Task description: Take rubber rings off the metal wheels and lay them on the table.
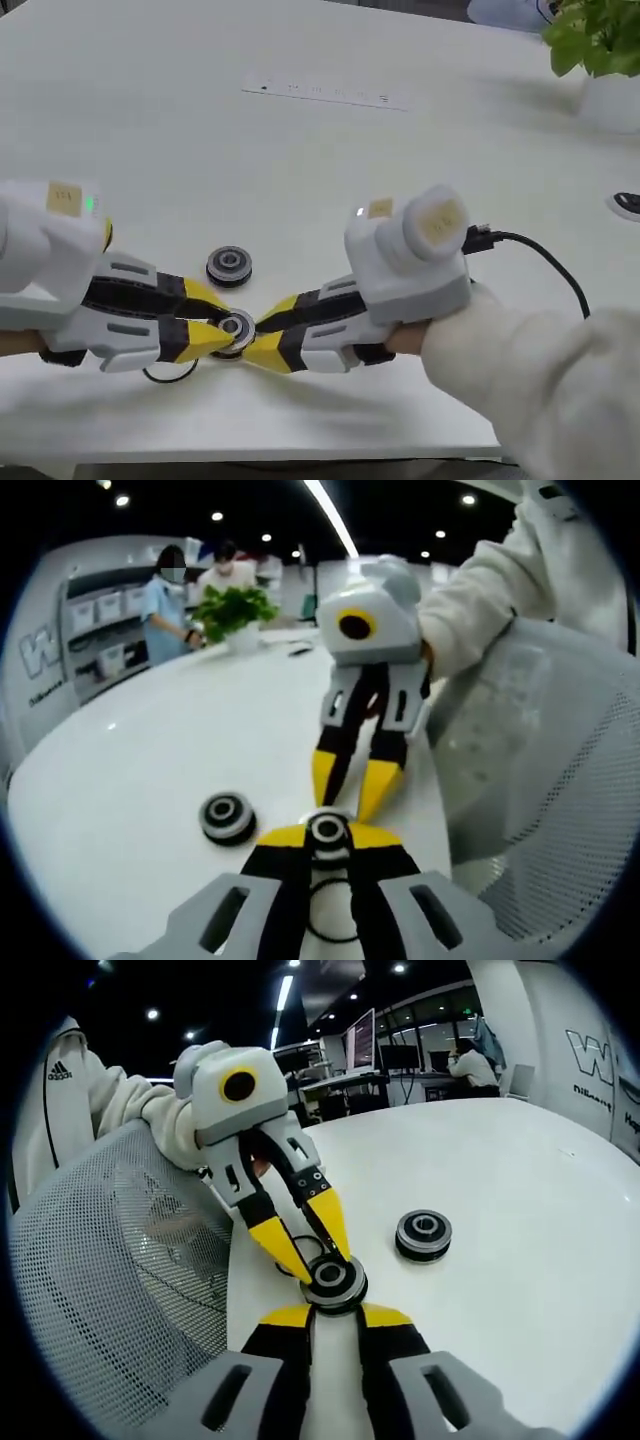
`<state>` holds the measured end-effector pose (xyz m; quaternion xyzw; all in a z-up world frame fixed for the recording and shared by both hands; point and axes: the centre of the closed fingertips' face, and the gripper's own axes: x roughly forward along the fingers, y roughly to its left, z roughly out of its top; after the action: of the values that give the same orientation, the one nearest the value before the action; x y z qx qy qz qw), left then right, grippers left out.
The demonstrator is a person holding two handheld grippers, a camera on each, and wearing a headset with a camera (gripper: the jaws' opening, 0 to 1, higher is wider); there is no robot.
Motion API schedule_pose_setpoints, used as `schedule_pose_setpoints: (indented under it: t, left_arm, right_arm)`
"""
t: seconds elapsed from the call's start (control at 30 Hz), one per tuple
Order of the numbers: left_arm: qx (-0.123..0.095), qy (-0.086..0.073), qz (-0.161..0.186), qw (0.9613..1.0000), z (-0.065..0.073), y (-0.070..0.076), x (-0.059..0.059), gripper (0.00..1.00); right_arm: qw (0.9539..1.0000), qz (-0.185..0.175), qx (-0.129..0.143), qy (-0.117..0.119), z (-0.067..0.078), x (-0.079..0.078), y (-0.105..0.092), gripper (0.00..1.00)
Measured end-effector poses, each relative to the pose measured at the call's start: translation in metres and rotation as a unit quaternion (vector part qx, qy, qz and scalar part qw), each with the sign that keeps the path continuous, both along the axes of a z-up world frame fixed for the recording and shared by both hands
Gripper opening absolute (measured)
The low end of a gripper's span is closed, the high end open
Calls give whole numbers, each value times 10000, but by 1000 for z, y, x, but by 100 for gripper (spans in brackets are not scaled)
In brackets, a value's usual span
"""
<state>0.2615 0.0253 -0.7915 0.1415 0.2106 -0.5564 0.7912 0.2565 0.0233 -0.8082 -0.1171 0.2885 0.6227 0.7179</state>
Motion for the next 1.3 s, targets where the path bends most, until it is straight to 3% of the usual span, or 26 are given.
schedule_pose_setpoints:
  t: [0.2, 0.5, 0.57, 0.73, 0.77, 0.9, 1.07, 1.13, 1.2, 1.3]
  left_arm:
    - [-78, 20, 52, 10000, 0, 0, -1, 14]
    - [-82, -97, 43, 9999, 1, 0, -1, 14]
    - [-81, -122, 31, 9999, 1, 0, -1, 14]
    - [-88, -143, 6, 9999, 1, 0, -1, 13]
    - [-88, -148, 1, 9999, 1, 0, -1, 13]
    - [-118, -135, 8, 9998, 1, 0, -1, 13]
    - [-133, -117, 27, 9998, 2, 0, -1, 13]
    - [-143, -101, 48, 9998, 2, 0, -1, 13]
    - [-152, -93, 53, 9998, 2, 1, -1, 13]
    - [-152, -89, 52, 9998, 2, 1, -1, 13]
  right_arm:
    - [10000, 4, -2, 13, 0, -1, -2, 9]
    - [10000, -43, 9, 17, 0, -1, -2, 7]
    - [10000, -29, -13, -71, 0, -1, -2, 8]
    - [9998, -7, -9, -221, -1, 0, 2, 23]
    - [9994, 36, -19, -342, -1, 0, 4, 21]
    - [9992, 78, 27, -402, 0, 1, 6, 20]
    - [9989, 138, -61, -443, -2, 2, -1, 13]
    - [9993, 92, -29, -357, -1, 2, -1, 9]
    - [9990, 74, -64, -430, -1, 5, -2, 1]
    - [9993, 49, -94, -368, -2, 5, -2, 0]
